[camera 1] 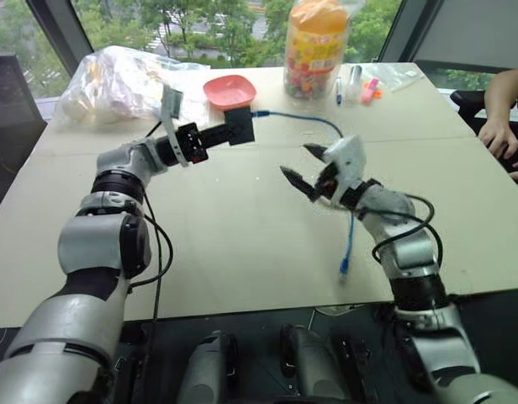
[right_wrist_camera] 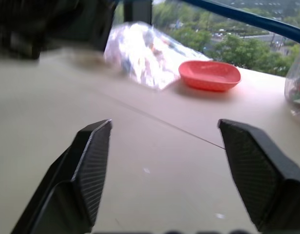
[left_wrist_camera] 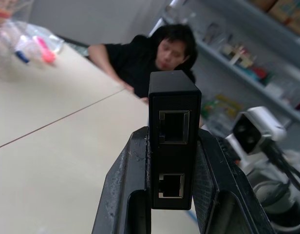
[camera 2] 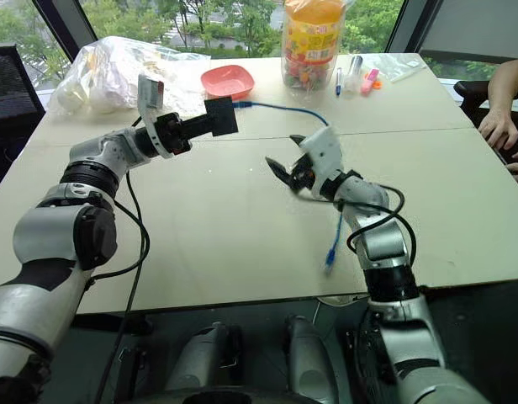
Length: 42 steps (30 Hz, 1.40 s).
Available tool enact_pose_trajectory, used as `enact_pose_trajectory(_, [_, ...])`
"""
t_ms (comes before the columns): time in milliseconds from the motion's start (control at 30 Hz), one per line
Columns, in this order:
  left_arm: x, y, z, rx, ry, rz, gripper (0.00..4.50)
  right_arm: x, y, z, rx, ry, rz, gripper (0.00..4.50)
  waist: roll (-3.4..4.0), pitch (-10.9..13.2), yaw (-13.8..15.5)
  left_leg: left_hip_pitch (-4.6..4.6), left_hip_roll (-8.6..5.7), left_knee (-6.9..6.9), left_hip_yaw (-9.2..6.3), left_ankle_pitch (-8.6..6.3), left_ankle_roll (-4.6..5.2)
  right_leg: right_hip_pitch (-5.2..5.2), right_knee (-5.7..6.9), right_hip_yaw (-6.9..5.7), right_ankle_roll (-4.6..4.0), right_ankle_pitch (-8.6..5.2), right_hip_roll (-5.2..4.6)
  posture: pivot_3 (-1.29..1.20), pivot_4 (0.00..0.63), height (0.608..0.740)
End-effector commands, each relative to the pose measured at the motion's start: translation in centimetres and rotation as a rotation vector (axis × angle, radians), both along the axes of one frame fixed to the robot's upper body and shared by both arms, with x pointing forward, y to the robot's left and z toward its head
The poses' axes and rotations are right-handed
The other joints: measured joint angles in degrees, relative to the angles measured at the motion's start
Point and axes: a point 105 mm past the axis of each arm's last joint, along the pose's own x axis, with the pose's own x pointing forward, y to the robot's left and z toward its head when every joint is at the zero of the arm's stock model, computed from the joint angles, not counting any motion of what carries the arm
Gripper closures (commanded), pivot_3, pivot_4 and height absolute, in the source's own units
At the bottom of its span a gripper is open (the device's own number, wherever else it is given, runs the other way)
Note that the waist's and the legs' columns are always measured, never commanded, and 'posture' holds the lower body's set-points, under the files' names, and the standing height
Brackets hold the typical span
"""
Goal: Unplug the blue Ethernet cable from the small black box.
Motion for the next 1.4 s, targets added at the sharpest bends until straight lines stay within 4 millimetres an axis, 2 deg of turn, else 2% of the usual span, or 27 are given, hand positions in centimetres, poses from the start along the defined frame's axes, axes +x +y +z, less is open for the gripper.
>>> enact_pose_trajectory(33, [-0.8, -0.2, 2.7, -0.104, -0.039, -0.074, 4.01, -2.1, 1.1, 3.0, 0.240, 0.055, 0.134, 0.73, 0.00, 0.00, 0.30, 0.01, 0.01, 0.01, -0.01, 0.00, 0.00, 0.01, -0.03, -0.02, -0.13, -0.06, 0.00, 0.00, 0.150, 0.740])
enact_pose_trajectory(133, [-1.3, -0.6, 2.8, -0.175, 0.013, -0.134, 4.01, -2.8, 2.8, 4.5, 0.435, 0.113, 0.217, 0.73, 0.01, 0.00, 0.45, 0.04, 0.02, 0.00, -0.03, -0.01, -0.01, 0.01, -0.05, -0.02, -0.17, -0.05, 0.01, 0.00, 0.150, 0.740])
enact_pose_trajectory(267, [-2.0, -1.6, 1.7, -0.161, 0.030, -0.186, 4.01, -2.6, 3.9, 5.2, 0.500, 0.128, 0.211, 0.73, 0.01, -0.01, 0.71, 0.02, 0.00, -0.04, -0.01, -0.01, -0.01, 0.01, -0.09, -0.02, -0.16, -0.06, -0.02, 0.00, 0.150, 0.740])
enact_pose_trajectory(500, [-2.7, -2.3, 0.9, -0.144, 0.045, -0.222, 4.01, -1.8, 3.7, 5.2, 0.517, 0.130, 0.165, 0.73, 0.01, -0.01, 0.66, -0.22, -0.04, -0.02, 0.01, -0.02, 0.02, -0.14, -0.15, -0.01, -0.15, -0.06, -0.01, 0.00, 0.150, 0.740])
enact_pose_trajectory(900, [-2.9, -2.4, 1.0, -0.154, 0.049, -0.229, 4.01, -1.5, 3.9, 5.0, 0.505, 0.138, 0.170, 0.73, 0.01, -0.01, 0.54, -0.22, -0.03, -0.02, -0.01, -0.02, 0.03, -0.16, -0.14, -0.01, -0.14, -0.06, 0.02, 0.00, 0.150, 0.740])
enact_pose_trajectory(1000, [-3.0, -2.6, 0.9, -0.146, 0.048, -0.242, 4.01, -1.5, 3.9, 5.0, 0.519, 0.136, 0.173, 1.58, 0.01, 0.00, 0.57, -0.22, -0.03, -0.02, -0.01, -0.02, 0.03, -0.15, -0.14, -0.01, -0.14, -0.06, 0.02, 0.00, 0.150, 0.740])
enact_pose_trajectory(1167, [-3.2, -2.7, 0.8, -0.138, 0.048, -0.248, 4.01, -1.6, 4.0, 5.1, 0.525, 0.129, 0.180, 4.14, 0.01, 0.00, 0.57, -0.23, -0.03, -0.02, -0.01, -0.02, 0.03, -0.15, -0.14, -0.01, -0.14, -0.07, 0.01, 0.00, 0.150, 0.740])
enact_pose_trajectory(1200, [-3.2, -2.7, 0.8, -0.138, 0.048, -0.249, 4.01, -1.6, 4.1, 5.1, 0.523, 0.129, 0.180, 4.48, 0.01, -0.01, 0.57, -0.23, -0.03, -0.02, -0.02, -0.02, 0.03, -0.16, -0.14, -0.01, -0.14, -0.07, 0.02, 0.00, 0.150, 0.740])
enact_pose_trajectory(1400, [-3.0, -2.6, 0.8, -0.134, 0.042, -0.233, 4.01, -1.5, 4.2, 4.7, 0.514, 0.142, 0.175, 4.48, 0.01, -0.01, 0.58, -0.23, -0.03, -0.02, -0.02, -0.02, 0.03, -0.16, -0.14, -0.01, -0.14, -0.07, 0.02, 0.00, 0.150, 0.740])
